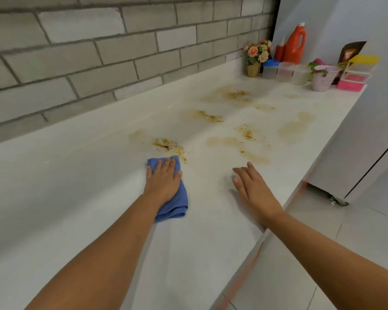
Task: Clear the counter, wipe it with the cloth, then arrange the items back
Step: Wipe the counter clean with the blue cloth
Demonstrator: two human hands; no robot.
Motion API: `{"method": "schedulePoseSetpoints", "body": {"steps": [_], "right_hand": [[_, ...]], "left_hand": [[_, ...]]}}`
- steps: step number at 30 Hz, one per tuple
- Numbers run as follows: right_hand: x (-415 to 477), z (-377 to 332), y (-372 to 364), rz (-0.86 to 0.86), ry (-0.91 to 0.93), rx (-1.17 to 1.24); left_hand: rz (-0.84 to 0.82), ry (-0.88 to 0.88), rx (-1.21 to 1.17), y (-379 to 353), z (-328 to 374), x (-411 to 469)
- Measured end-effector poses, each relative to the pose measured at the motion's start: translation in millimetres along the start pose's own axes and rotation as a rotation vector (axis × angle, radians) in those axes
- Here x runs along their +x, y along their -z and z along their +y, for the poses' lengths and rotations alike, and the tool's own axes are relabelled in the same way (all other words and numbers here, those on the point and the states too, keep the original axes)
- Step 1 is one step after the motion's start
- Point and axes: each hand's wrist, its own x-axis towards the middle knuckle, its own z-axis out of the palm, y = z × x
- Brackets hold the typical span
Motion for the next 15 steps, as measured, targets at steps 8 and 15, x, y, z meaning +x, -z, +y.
{"method": "schedulePoseSetpoints", "body": {"steps": [8, 15], "right_hand": [[-4.6, -3.5, 3.1, -0.049, 0.071, -0.011], [-2.7, -0.5, 3.3, -0.072, 0.08, -0.013]], "left_hand": [[0.131, -0.08, 0.034, -25.2, 49.6, -123.3], [0.16, 0.07, -0.014, -9.9, 36.1, -38.7]]}}
